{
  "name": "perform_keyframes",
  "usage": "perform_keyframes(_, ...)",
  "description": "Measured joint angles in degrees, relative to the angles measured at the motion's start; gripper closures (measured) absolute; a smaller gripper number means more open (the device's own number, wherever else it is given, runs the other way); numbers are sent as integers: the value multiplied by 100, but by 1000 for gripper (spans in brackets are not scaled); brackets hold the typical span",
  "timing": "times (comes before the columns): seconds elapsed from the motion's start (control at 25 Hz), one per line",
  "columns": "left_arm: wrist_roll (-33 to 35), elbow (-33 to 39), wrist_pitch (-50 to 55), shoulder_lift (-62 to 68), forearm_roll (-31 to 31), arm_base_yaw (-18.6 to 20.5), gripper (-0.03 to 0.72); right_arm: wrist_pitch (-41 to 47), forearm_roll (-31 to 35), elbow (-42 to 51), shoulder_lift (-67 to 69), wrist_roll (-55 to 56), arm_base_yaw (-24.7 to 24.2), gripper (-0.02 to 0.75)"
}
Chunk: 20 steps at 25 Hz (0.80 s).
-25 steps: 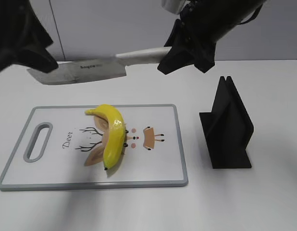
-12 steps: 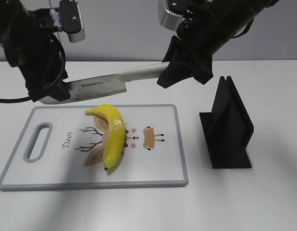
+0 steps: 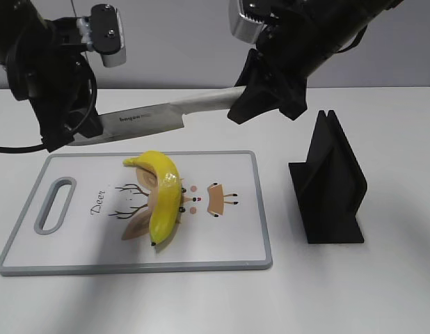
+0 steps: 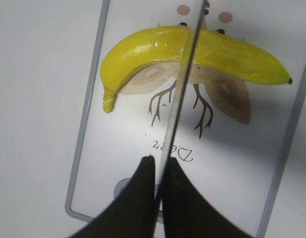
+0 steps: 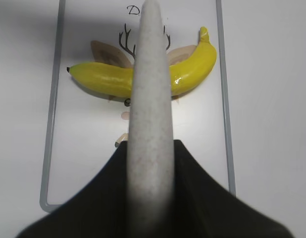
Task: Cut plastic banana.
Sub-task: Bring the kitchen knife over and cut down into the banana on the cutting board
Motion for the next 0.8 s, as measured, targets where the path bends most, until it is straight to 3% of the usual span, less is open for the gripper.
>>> perform_keyframes(0.4, 104, 36, -208, 311, -314, -16, 686, 97, -915, -26, 184, 1056, 38, 568)
perform_keyframes(0.8, 180, 36, -874, 1643, -691, -16, 685, -187, -1433, -21, 1324, 1379, 38, 563)
